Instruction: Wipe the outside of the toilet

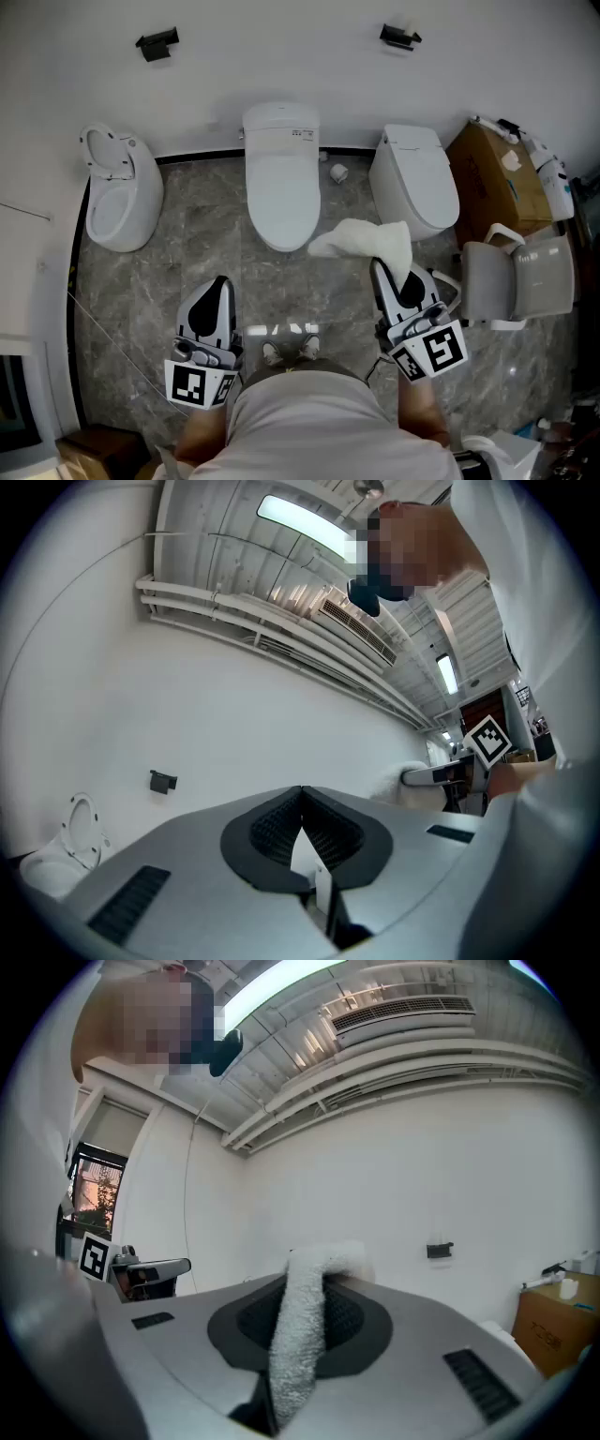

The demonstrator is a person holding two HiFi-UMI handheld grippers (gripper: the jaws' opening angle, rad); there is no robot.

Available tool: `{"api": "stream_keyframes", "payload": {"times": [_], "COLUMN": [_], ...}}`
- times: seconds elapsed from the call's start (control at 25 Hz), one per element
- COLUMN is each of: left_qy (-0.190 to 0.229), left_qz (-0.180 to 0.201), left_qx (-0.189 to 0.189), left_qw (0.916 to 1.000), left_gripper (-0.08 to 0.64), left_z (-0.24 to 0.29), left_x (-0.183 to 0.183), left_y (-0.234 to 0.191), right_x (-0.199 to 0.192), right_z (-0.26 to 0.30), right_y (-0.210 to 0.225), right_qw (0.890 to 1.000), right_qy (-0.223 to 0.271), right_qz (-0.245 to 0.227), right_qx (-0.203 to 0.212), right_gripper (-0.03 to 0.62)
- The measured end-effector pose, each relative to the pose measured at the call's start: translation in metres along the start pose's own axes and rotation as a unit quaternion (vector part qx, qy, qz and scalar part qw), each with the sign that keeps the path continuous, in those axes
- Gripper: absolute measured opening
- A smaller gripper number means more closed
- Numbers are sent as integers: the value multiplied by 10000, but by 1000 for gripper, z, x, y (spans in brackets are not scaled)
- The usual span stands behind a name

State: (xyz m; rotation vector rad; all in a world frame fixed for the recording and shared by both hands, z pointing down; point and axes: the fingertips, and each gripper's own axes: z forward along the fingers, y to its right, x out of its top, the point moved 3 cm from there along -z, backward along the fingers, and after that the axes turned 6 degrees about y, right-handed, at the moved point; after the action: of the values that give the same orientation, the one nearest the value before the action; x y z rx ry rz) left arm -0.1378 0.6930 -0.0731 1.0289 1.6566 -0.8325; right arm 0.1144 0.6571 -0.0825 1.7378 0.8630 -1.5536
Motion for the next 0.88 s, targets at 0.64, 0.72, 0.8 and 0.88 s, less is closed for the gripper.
{"api": "stream_keyframes", "payload": {"times": [0.64,0.72,0.8,0.88], "left_qy": [-66,-87,-124,-144], "left_qz": [227,222,220,226], "left_qx": [358,439,493,501], "left_qw": [9991,9988,9985,9984], "left_gripper": [17,17,17,17], "left_z": [16,18,22,28], "left_x": [-13,-20,-26,-29], "left_y": [42,43,45,48], "right_x": [-30,-34,-37,-40], "right_z": [-8,-7,-4,-3], "right_y": [46,52,57,63], "right_qw": [9971,9969,9966,9963], "right_qy": [-398,-335,-306,-306], "right_qz": [276,318,394,456], "right_qx": [591,635,658,656], "right_gripper": [71,71,71,71]}}
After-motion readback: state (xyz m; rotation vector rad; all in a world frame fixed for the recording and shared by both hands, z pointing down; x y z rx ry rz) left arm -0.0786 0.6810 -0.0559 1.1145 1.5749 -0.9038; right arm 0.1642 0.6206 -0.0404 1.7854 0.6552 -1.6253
